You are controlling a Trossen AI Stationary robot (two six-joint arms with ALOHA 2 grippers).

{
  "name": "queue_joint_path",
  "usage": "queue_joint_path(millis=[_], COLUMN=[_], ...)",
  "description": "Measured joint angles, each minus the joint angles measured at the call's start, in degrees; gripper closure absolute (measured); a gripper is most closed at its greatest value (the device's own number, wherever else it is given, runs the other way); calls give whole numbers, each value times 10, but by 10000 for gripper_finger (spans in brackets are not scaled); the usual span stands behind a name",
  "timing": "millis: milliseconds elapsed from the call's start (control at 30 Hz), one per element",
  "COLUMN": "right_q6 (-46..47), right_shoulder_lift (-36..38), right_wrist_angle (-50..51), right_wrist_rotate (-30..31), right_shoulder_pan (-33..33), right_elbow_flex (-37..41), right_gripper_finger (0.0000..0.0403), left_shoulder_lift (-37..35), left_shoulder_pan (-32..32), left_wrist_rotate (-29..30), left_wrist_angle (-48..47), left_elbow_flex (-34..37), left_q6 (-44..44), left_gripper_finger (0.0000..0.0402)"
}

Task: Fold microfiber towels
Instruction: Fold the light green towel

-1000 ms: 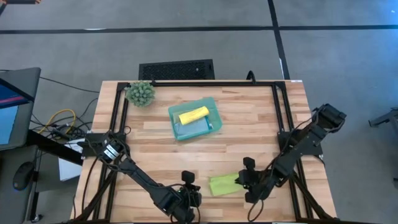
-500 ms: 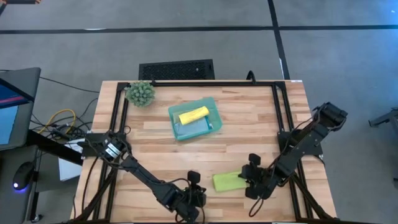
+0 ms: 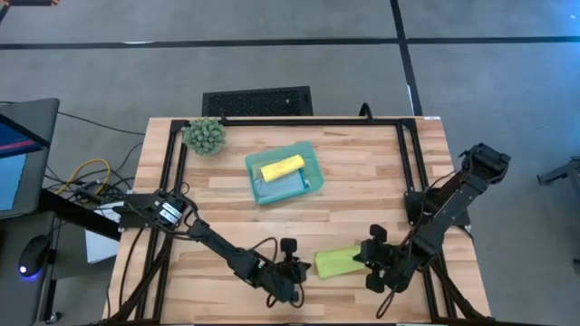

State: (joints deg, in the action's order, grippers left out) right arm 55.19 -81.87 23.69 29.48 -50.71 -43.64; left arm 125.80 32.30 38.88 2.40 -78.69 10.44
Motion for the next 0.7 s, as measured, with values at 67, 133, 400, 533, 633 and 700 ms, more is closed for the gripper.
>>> queue_joint_path(millis=[67,133,400,533,633,700], right_q6=[17,31,39,39,39,39], right_shoulder_lift=[3,2,1,1,1,1], right_wrist_angle=[15,29,42,42,42,42], right_wrist_rotate=[6,6,6,4,4,4], right_shoulder_pan=[-8,-13,-16,-17,-16,-16], right_elbow_flex=[0,0,0,0,0,0], right_gripper_finger=[396,396,399,394,395,396], left_shoulder_lift=[0,0,0,0,9,18], left_shoulder_pan=[-10,-21,-54,-63,-70,-75], left_wrist_rotate=[-22,-43,-78,-87,-106,-116], left_wrist_angle=[48,93,189,208,249,266], left_elbow_flex=[17,34,67,67,66,65], left_q6=[-9,-21,-39,-57,-73,-83], left_gripper_finger=[401,402,401,401,401,401])
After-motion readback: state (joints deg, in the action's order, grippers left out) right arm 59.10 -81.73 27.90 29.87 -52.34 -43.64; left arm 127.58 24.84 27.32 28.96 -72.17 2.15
